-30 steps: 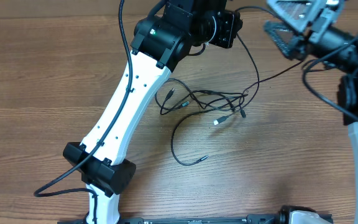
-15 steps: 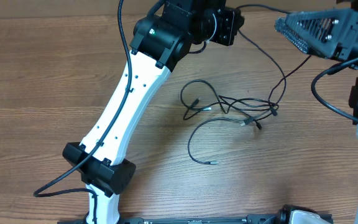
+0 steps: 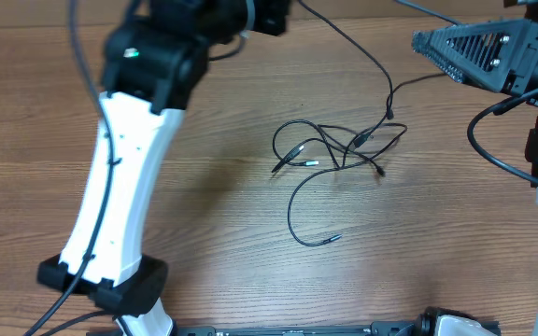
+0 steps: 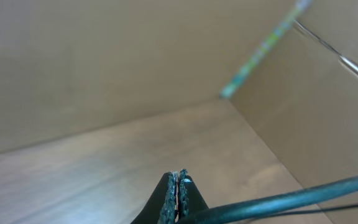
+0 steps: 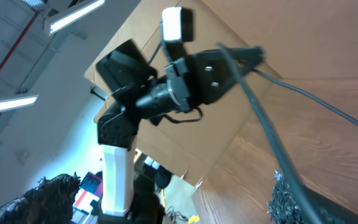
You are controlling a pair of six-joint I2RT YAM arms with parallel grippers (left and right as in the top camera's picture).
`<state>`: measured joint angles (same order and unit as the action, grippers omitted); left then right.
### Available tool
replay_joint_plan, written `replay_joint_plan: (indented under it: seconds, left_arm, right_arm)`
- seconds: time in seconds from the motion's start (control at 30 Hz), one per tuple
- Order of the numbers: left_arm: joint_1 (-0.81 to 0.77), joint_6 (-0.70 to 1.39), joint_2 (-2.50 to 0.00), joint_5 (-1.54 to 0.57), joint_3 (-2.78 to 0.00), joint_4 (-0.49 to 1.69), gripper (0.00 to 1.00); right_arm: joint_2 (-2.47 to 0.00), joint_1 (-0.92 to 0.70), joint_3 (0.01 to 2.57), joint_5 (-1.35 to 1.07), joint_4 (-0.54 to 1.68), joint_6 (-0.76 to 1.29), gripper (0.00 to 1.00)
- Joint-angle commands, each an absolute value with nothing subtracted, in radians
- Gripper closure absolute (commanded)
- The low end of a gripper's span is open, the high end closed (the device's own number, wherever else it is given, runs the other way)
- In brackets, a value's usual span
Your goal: Untangle cables
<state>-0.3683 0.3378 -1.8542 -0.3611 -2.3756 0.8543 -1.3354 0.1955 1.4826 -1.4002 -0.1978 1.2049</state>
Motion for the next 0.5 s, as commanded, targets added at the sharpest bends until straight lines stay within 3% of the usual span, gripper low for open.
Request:
replay_joint_plan:
  seconds: [0.0,0.13,0.47]
  left_arm:
    - [-0.328,0.337,-1.814,-0.227,-2.386,0.859,0.96]
    - [-0.304,0.337,-1.775,-0.138,-2.386,0.862,0.96]
    - [-0.302,0.337,-1.769,-0.157,-2.386,1.005,0.96]
  right_arm:
    - [-1.320,0.210,1.499,-1.355,-0.204,1.201,0.00]
    - [-1.323,0.210,1.499,-1.374,-0.204,1.196,0.00]
    - [-1.370,0.209,1.499,-1.365,-0.177,1.149,0.00]
